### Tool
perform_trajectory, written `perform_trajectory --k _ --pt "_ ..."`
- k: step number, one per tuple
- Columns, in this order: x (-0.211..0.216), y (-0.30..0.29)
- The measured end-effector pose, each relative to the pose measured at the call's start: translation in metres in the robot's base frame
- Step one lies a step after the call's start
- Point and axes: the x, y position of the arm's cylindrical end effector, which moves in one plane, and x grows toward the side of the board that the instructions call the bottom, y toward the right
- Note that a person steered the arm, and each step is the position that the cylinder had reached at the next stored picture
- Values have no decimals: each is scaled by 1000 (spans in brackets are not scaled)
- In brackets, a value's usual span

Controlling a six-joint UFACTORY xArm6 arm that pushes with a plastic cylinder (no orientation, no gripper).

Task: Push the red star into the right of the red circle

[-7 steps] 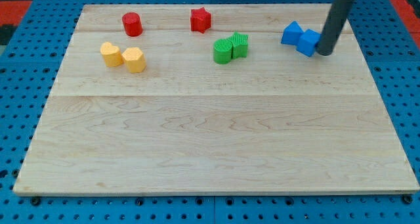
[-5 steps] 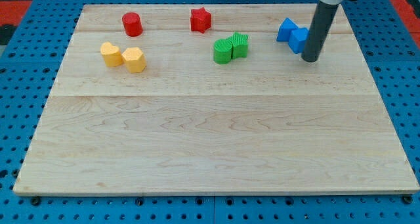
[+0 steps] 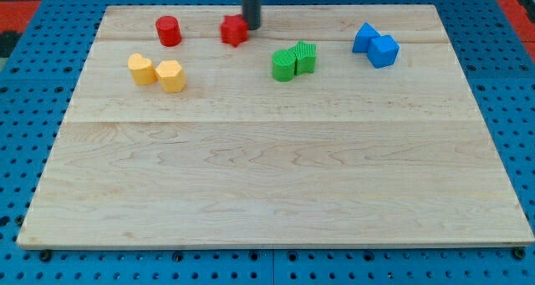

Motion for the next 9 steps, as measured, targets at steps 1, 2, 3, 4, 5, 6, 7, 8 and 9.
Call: perform_trajectory --k 1,2,3,4,5,6,7,8,9 --pt "4 -13" --pt "29 7" --pt "25 -35" --pt "25 -63" --pt "23 -55" --pt "19 -47" --pt "18 -47" --pt "18 -47" --pt "18 -47"
